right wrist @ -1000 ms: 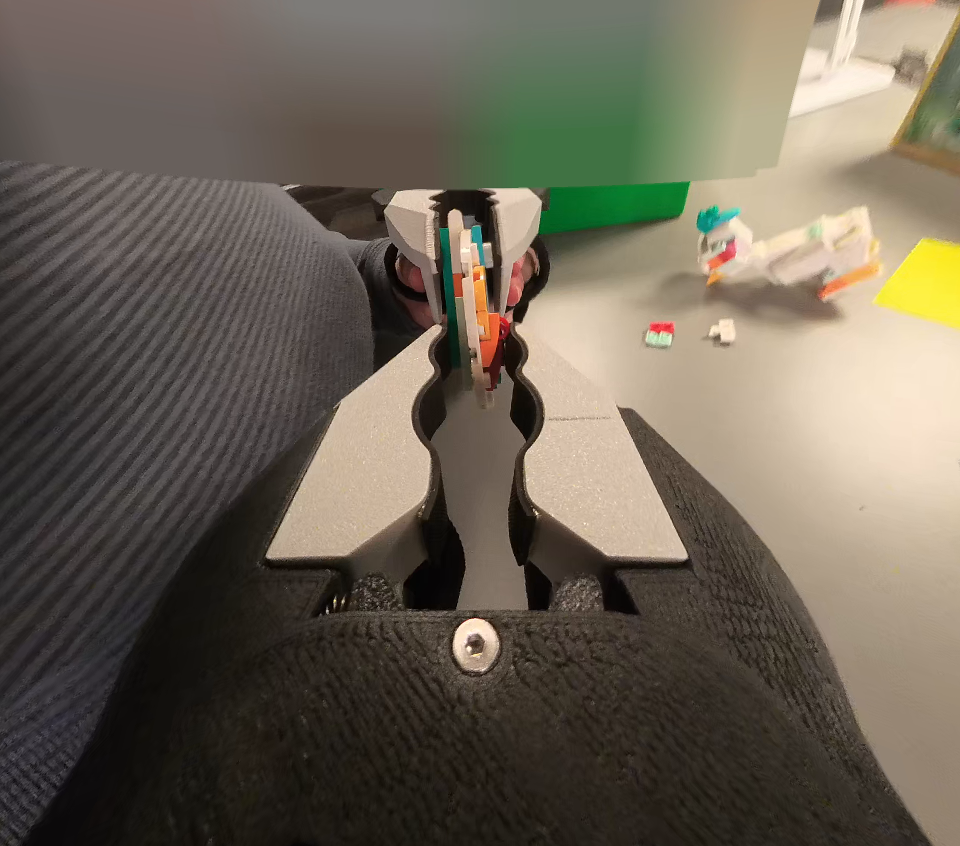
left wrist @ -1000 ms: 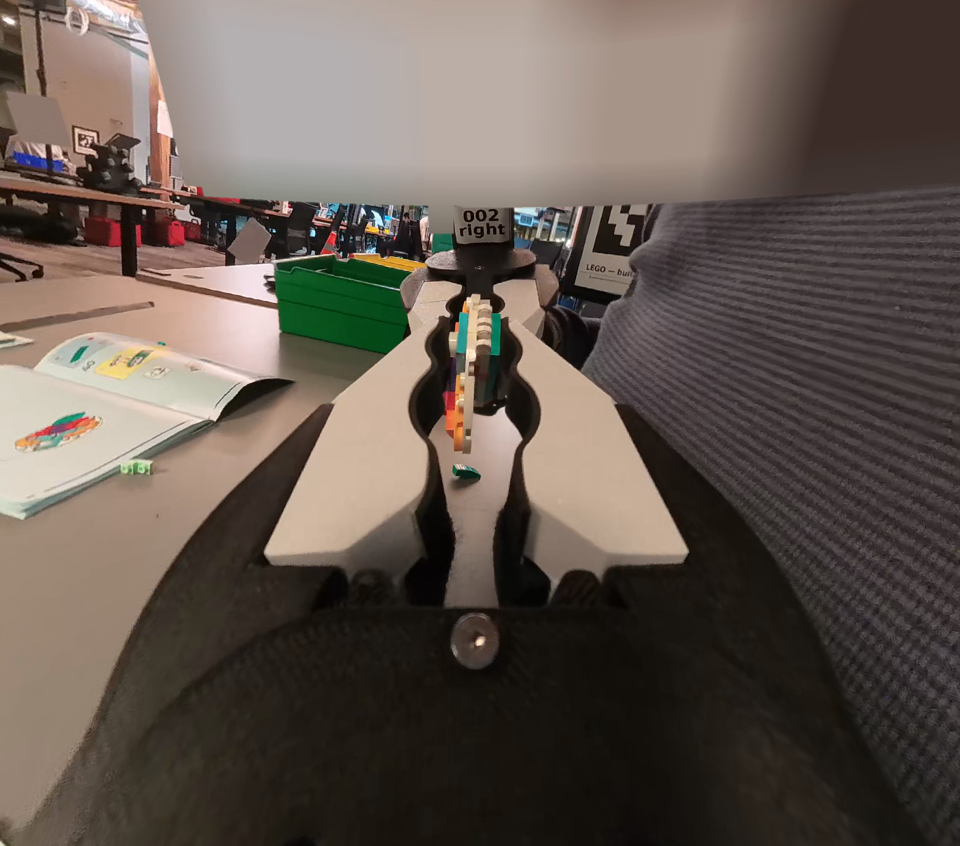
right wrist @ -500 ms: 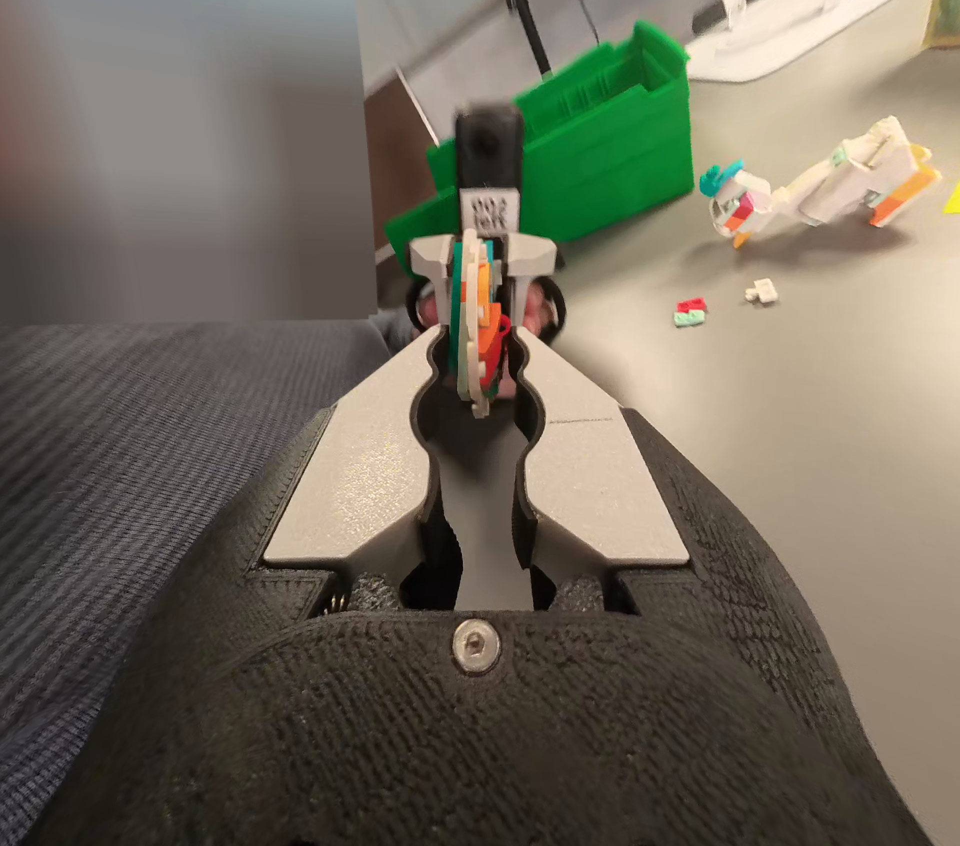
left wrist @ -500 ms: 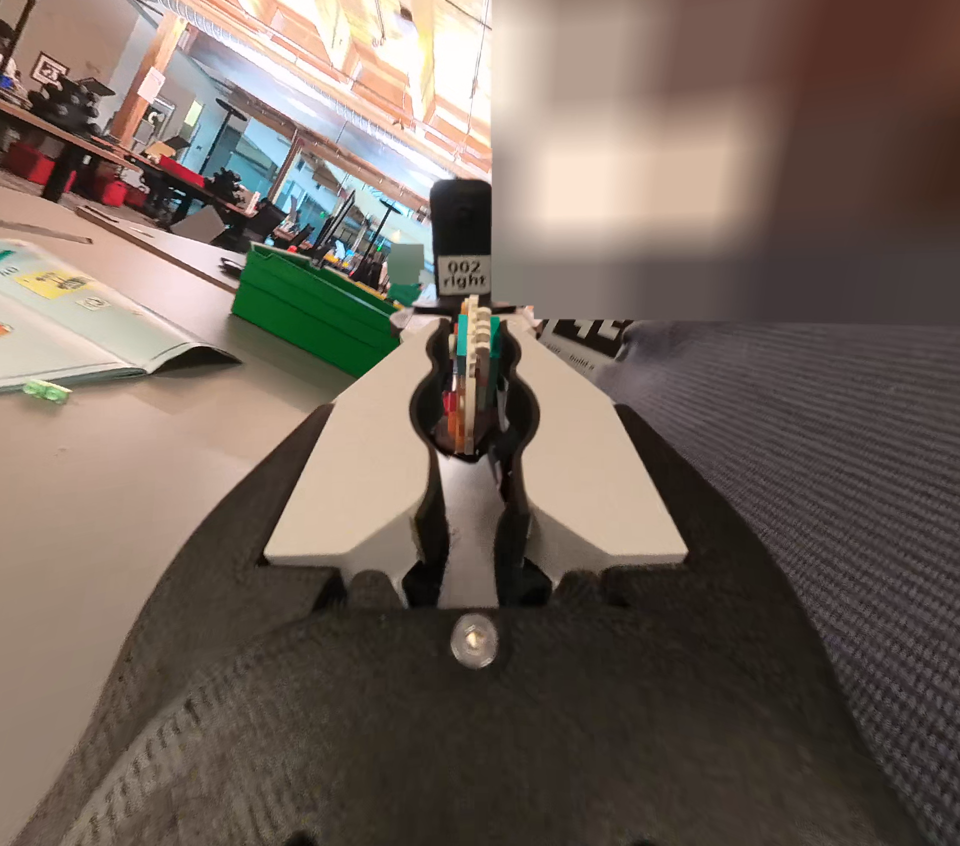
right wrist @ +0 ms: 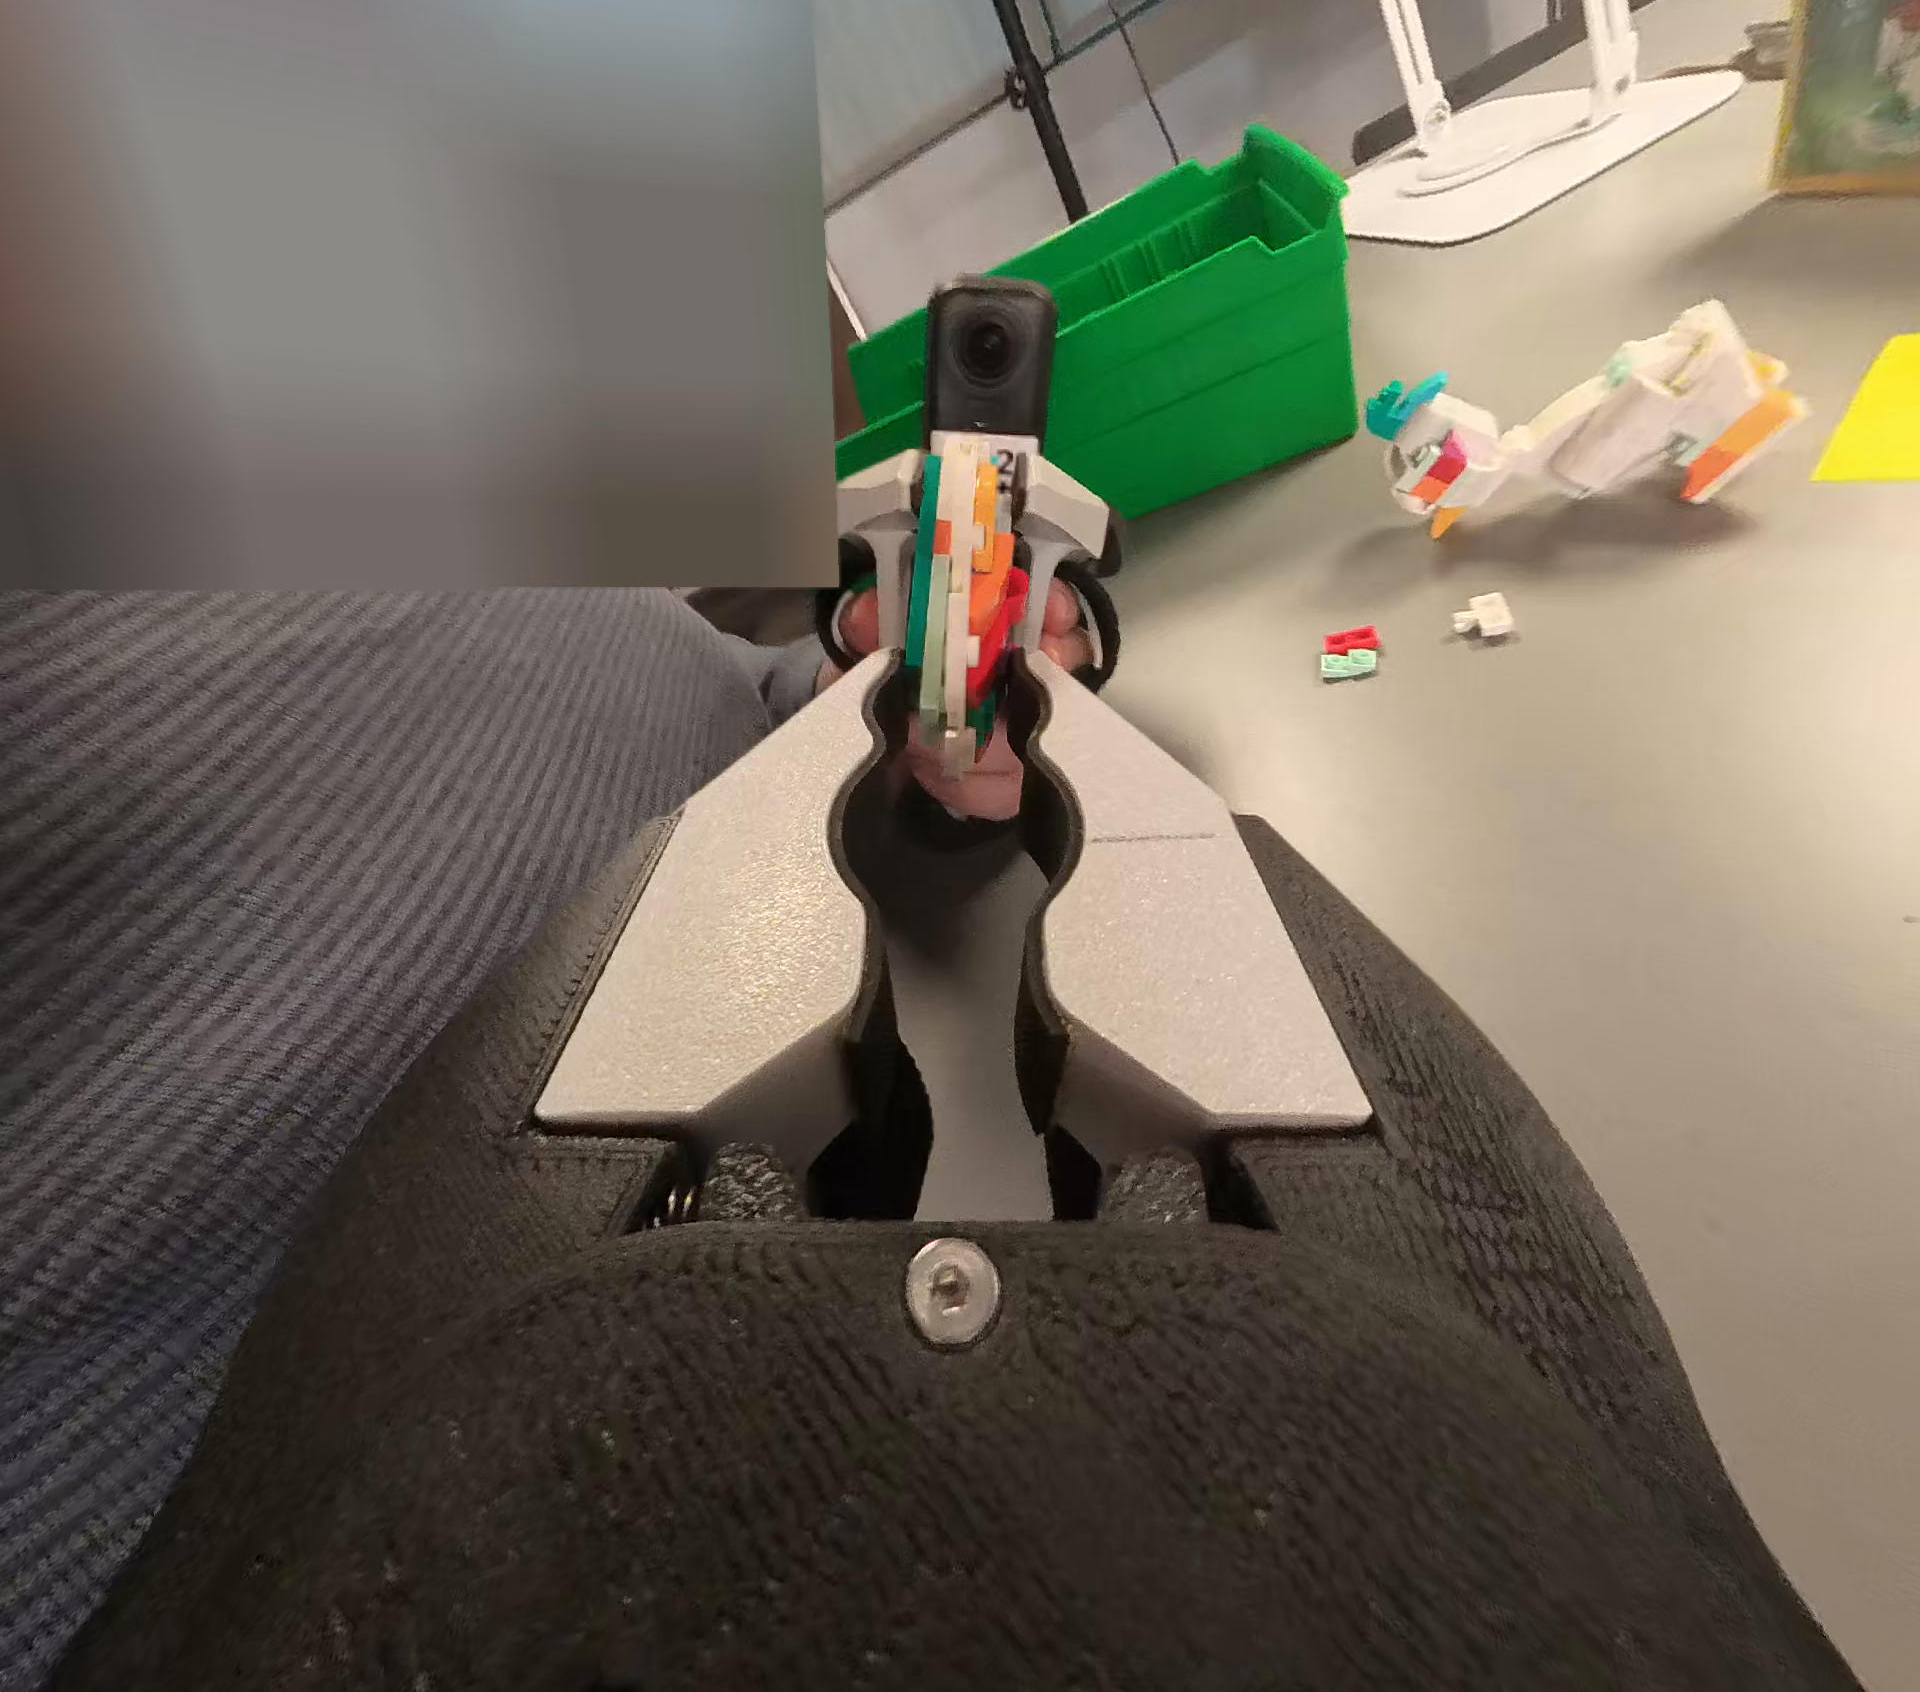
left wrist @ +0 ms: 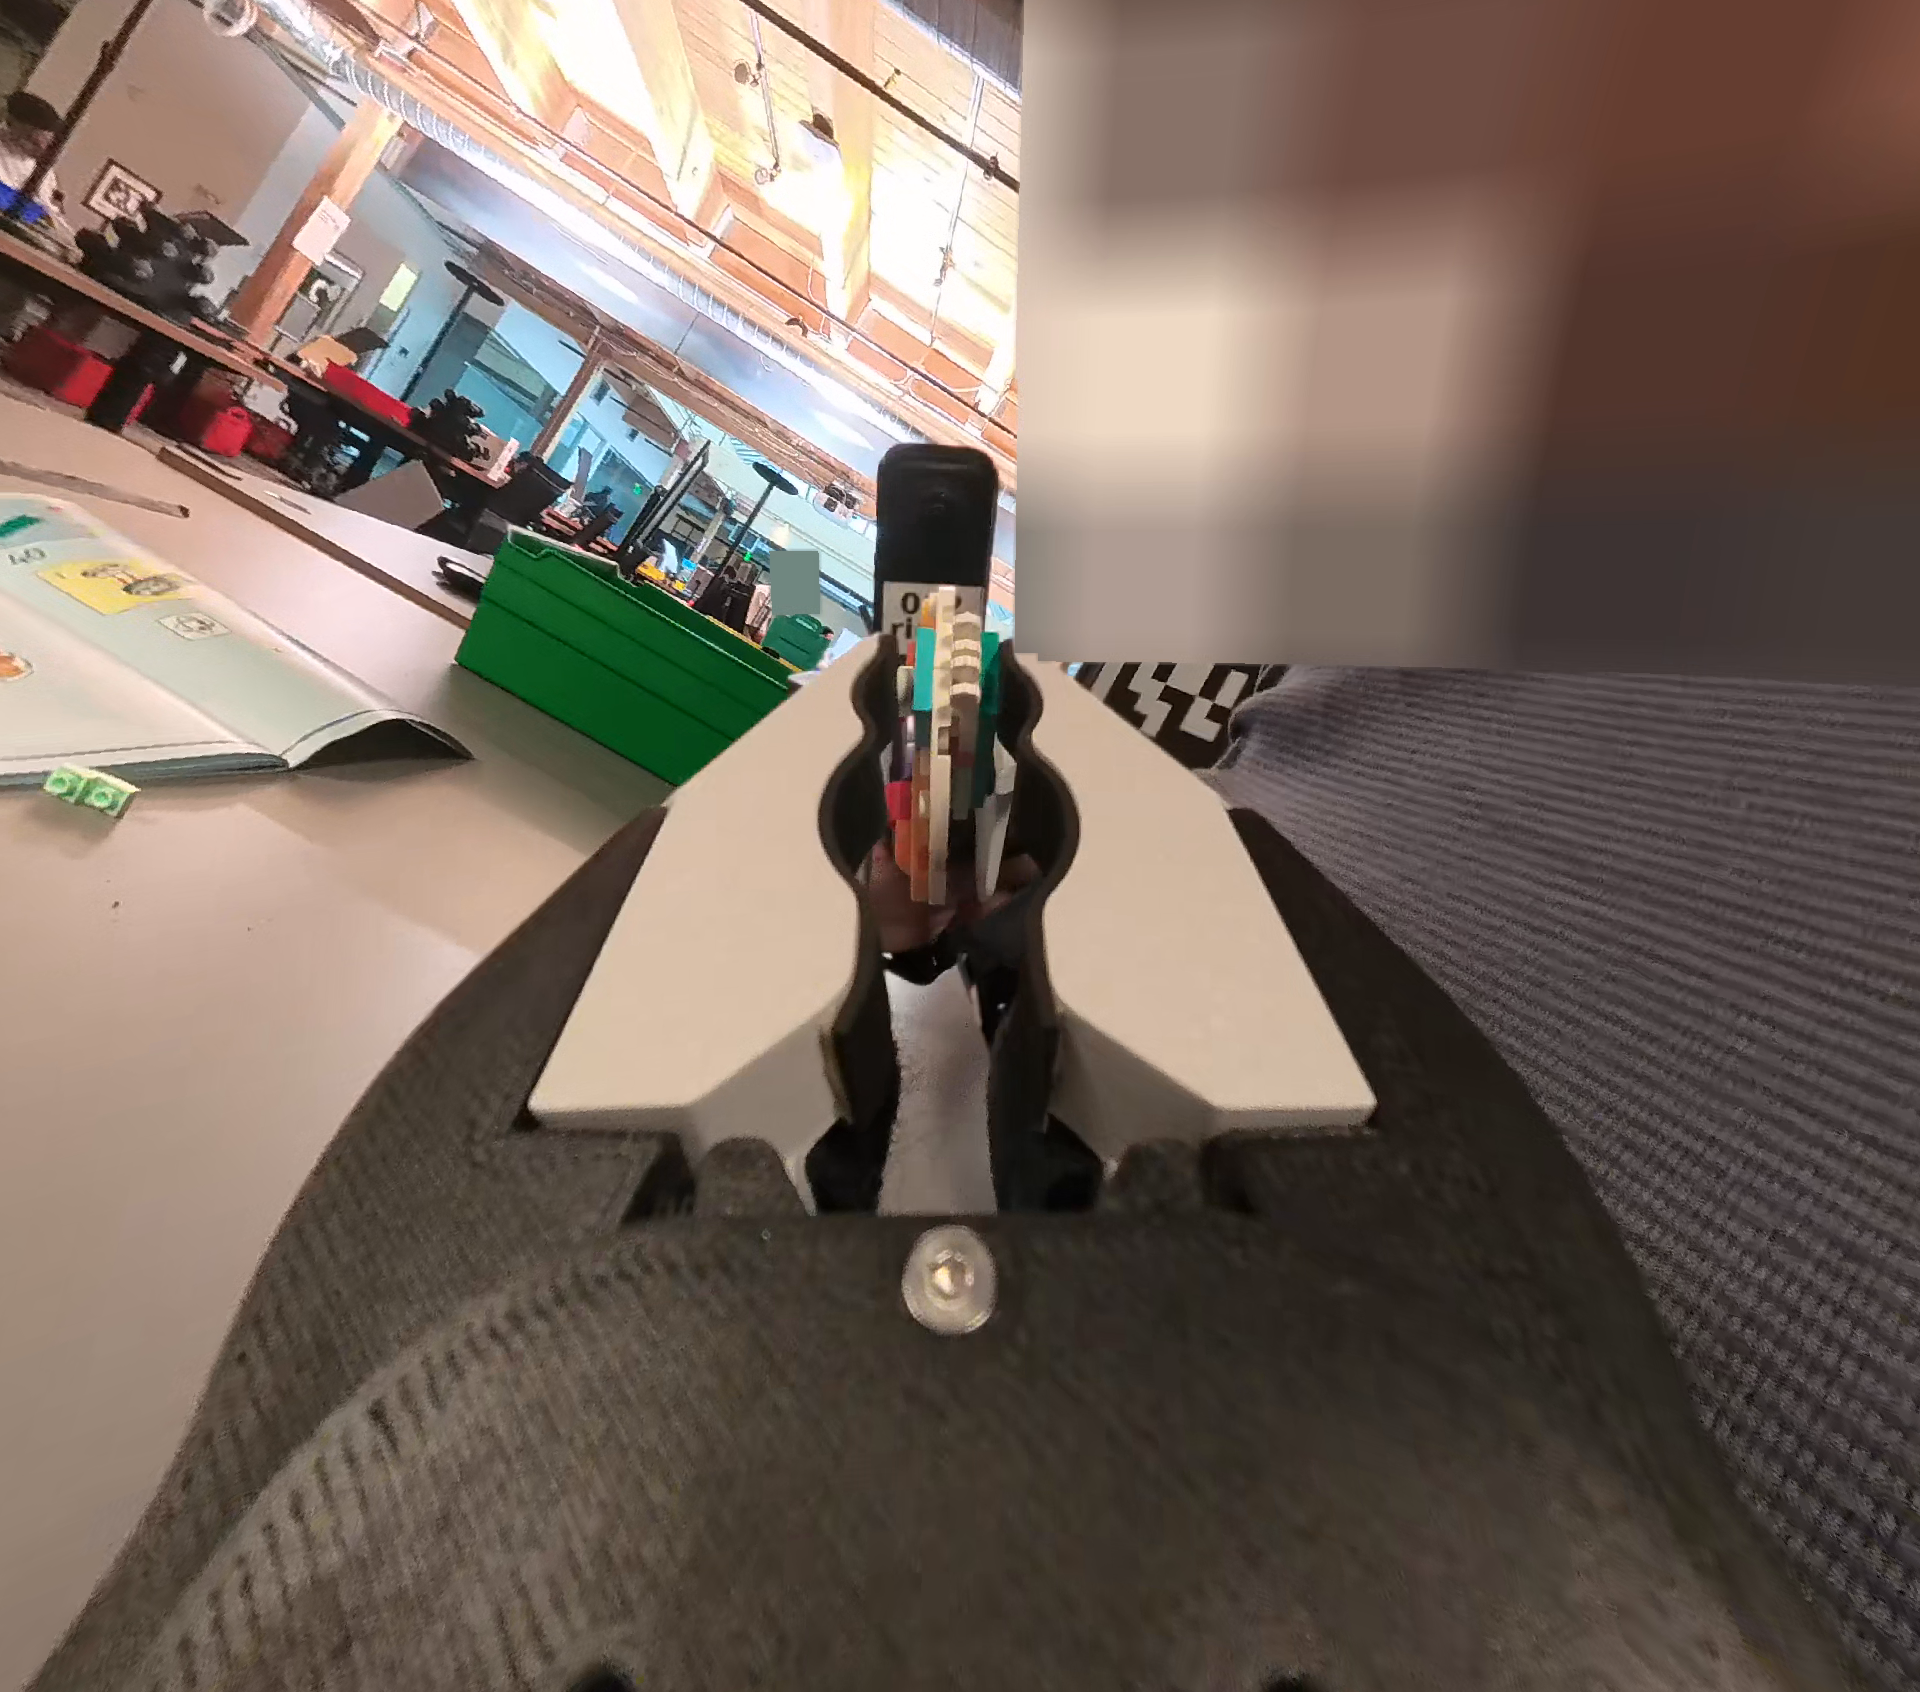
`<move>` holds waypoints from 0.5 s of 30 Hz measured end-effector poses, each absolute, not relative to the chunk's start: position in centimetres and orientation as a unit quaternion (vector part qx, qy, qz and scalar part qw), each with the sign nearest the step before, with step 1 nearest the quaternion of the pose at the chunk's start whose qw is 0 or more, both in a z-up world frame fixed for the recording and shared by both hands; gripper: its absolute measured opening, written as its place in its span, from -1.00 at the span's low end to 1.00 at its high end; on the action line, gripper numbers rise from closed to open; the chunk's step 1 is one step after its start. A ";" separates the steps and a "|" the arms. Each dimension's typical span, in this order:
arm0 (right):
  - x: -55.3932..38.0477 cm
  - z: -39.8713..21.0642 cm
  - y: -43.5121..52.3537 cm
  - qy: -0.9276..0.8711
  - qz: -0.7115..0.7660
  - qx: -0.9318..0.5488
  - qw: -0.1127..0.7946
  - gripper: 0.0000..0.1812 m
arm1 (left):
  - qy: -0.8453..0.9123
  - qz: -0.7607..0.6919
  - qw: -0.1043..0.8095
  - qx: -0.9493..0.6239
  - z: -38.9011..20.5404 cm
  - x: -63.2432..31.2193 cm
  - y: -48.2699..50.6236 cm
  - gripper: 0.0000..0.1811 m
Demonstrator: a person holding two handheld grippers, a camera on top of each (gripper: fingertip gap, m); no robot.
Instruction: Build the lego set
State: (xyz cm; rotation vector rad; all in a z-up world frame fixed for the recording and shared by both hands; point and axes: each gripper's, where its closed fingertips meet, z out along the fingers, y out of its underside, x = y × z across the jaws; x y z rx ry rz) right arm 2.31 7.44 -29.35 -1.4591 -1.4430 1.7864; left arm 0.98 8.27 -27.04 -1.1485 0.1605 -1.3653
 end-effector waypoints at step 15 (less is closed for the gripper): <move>2.7 -29.3 6.8 -0.551 0.630 -0.504 0.213 -0.83 | 0.141 -0.540 0.646 -0.521 -26.6 1.7 7.4 -0.83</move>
